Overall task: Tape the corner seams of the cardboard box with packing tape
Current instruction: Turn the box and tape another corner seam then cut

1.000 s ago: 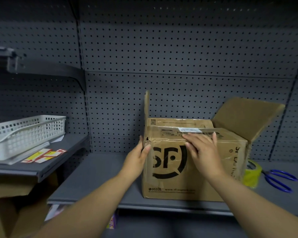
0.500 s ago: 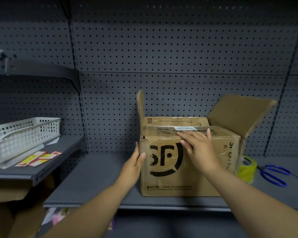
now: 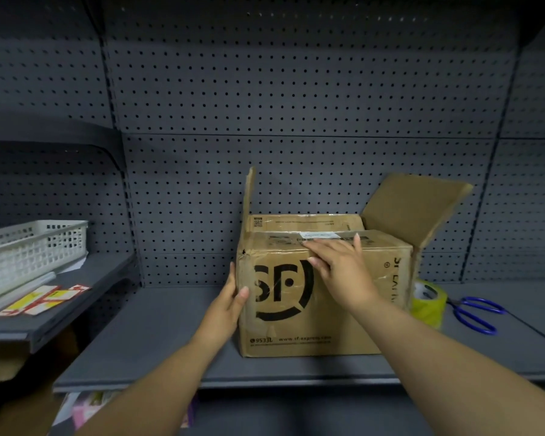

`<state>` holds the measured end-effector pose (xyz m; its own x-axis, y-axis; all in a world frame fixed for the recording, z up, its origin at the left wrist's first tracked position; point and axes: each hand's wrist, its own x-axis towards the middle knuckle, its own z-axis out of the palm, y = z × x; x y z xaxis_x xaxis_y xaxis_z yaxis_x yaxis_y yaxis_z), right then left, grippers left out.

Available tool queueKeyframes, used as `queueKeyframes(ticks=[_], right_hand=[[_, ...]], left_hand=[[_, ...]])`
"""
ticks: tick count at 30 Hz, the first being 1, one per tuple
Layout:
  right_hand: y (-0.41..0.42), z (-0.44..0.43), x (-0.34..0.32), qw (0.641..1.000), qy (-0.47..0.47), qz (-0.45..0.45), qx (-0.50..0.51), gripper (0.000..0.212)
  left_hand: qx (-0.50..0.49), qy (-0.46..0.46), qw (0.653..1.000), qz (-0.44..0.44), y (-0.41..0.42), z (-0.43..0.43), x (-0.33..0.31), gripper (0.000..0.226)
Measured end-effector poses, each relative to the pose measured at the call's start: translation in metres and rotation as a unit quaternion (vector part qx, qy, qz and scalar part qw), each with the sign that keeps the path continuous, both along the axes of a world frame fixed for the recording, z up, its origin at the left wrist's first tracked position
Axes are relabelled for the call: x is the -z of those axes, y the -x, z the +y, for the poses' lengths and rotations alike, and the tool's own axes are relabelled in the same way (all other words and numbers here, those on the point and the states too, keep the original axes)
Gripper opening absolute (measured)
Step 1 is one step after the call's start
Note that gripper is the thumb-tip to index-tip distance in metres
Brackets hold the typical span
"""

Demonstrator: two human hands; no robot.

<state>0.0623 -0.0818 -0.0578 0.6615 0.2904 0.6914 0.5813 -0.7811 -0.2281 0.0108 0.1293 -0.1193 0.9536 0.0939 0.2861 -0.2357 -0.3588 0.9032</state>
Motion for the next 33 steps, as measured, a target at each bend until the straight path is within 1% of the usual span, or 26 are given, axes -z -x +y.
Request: queueKeyframes(ticks=[2,4,5,7,9,10,11,12,13,15,16,17,19,21,23,24,26,27,29,30,31,32,33], right_hand=[[0.001,-0.004,-0.001,1.0,0.01,0.009,-0.006,0.037],[0.004,-0.007,-0.003,0.999,0.029,0.022,-0.017,0.04],[0.007,-0.009,-0.005,0.998,0.037,0.029,-0.028,0.043],[0.014,-0.02,-0.008,0.997,0.015,0.039,-0.06,0.044],[0.022,-0.044,-0.003,0.997,-0.033,-0.004,-0.068,0.036],[0.025,-0.061,0.001,0.997,-0.049,-0.037,-0.048,0.03],[0.026,-0.08,0.006,0.997,-0.06,-0.05,-0.019,0.024],[0.024,-0.101,0.012,0.997,-0.069,-0.039,0.019,0.021],[0.017,-0.124,0.019,0.995,-0.071,-0.012,0.065,0.019],[-0.006,-0.169,0.032,0.984,-0.053,0.074,0.153,0.021],[-0.02,-0.189,0.039,0.974,-0.034,0.125,0.183,0.025],[-0.033,-0.204,0.045,0.966,-0.006,0.174,0.193,0.031],[-0.057,-0.225,0.056,0.951,0.069,0.24,0.183,0.043],[-0.078,-0.23,0.062,0.936,0.161,0.271,0.16,0.058],[-0.092,-0.228,0.063,0.909,0.283,0.273,0.137,0.069],[-0.1,-0.228,0.064,0.894,0.331,0.271,0.131,0.069],[-0.112,-0.23,0.062,0.862,0.393,0.293,0.126,0.064],[-0.116,-0.229,0.058,0.851,0.407,0.309,0.123,0.061],[-0.124,-0.225,0.052,0.837,0.397,0.354,0.13,0.057],[-0.123,-0.223,0.047,0.818,0.418,0.373,0.128,0.058],[-0.121,-0.227,0.043,0.815,0.418,0.381,0.123,0.061],[-0.121,-0.231,0.04,0.818,0.426,0.366,0.126,0.064],[-0.116,-0.236,0.036,0.842,0.383,0.361,0.123,0.061]], left_hand=[[-0.004,0.024,1.0,0.0,-0.002,0.001,0.002,0.061],[-0.024,0.022,0.999,0.012,-0.003,0.002,0.001,0.06],[-0.035,0.006,0.999,0.021,-0.002,-0.001,-0.003,0.059],[-0.066,-0.026,0.997,0.017,0.005,-0.01,-0.012,0.061],[-0.144,-0.073,0.987,-0.022,0.015,-0.02,-0.023,0.068],[-0.192,-0.098,0.975,-0.051,0.021,-0.025,-0.029,0.071],[-0.232,-0.119,0.962,-0.082,0.025,-0.03,-0.034,0.072],[-0.258,-0.135,0.95,-0.111,0.03,-0.037,-0.039,0.07],[-0.269,-0.15,0.942,-0.133,0.032,-0.042,-0.043,0.066],[-0.262,-0.181,0.936,-0.153,0.035,-0.059,-0.054,0.062],[-0.254,-0.202,0.933,-0.154,0.035,-0.067,-0.058,0.062],[-0.251,-0.231,0.927,-0.157,0.035,-0.076,-0.062,0.062],[-0.248,-0.303,0.905,-0.165,0.032,-0.094,-0.067,0.059],[-0.235,-0.36,0.888,-0.164,0.029,-0.109,-0.07,0.058],[-0.224,-0.399,0.876,-0.152,0.025,-0.123,-0.071,0.06],[-0.22,-0.41,0.873,-0.143,0.023,-0.128,-0.07,0.061],[-0.215,-0.425,0.87,-0.125,0.019,-0.137,-0.067,0.065],[-0.212,-0.43,0.87,-0.114,0.018,-0.141,-0.066,0.068],[-0.207,-0.438,0.87,-0.095,0.016,-0.149,-0.063,0.07],[-0.206,-0.441,0.869,-0.088,0.015,-0.152,-0.062,0.071],[-0.207,-0.439,0.871,-0.083,0.014,-0.155,-0.062,0.071],[-0.209,-0.433,0.873,-0.081,0.014,-0.159,-0.062,0.07],[-0.212,-0.424,0.877,-0.081,0.014,-0.163,-0.063,0.07]])
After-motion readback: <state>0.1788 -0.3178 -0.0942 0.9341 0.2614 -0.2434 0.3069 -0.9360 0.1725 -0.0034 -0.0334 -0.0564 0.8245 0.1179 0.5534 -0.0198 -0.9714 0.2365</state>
